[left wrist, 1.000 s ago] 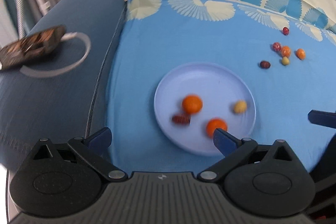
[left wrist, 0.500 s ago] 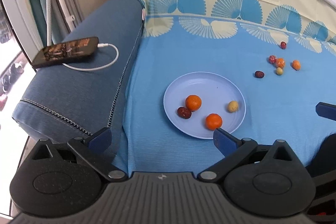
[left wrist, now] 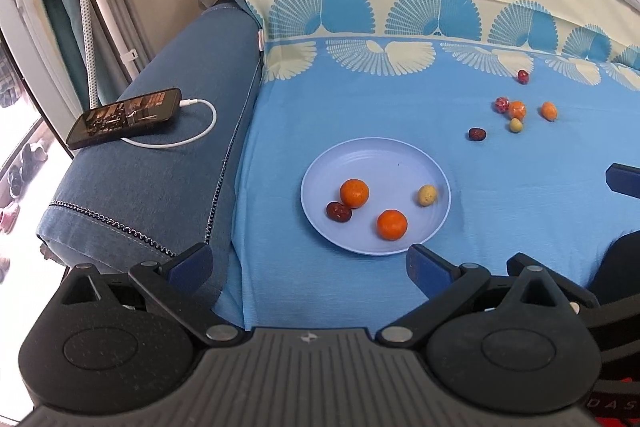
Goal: Organize fruits
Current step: 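Move the left tool back toward the remaining fruits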
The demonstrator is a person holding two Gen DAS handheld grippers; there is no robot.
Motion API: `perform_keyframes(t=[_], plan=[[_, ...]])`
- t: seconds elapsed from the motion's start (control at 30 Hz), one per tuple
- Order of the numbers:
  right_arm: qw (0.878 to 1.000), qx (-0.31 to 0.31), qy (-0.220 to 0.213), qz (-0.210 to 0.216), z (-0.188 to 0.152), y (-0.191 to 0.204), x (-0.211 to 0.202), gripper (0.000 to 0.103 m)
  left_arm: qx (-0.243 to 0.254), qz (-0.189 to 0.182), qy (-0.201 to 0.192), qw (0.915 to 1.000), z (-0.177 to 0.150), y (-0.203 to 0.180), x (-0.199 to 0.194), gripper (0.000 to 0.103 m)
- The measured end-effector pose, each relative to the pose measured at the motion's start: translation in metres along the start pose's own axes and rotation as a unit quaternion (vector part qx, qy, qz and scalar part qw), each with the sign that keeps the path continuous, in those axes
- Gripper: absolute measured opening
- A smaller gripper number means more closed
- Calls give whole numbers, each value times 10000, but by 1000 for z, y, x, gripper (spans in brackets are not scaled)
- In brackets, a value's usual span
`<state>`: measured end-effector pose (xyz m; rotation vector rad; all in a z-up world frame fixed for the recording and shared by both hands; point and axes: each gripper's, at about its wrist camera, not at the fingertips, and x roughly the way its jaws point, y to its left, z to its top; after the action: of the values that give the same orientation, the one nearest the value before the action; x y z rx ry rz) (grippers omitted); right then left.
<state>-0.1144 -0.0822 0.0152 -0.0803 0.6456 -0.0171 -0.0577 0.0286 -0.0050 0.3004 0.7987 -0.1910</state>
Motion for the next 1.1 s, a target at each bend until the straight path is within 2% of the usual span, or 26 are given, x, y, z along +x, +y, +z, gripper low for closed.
perform_keyframes(t=[0.33,0.9,1.1], plan=[[10000,7,43,14,-1,1,0,102,4,-9,38,10000,0,2,1,103],[9988,101,468,105,-3,0,20,102,39,-108,266,9996,0,2,22,103],[9976,505,441,-148,-8,-19,29,102,169,-51,372,9992,1,-3,32,103]])
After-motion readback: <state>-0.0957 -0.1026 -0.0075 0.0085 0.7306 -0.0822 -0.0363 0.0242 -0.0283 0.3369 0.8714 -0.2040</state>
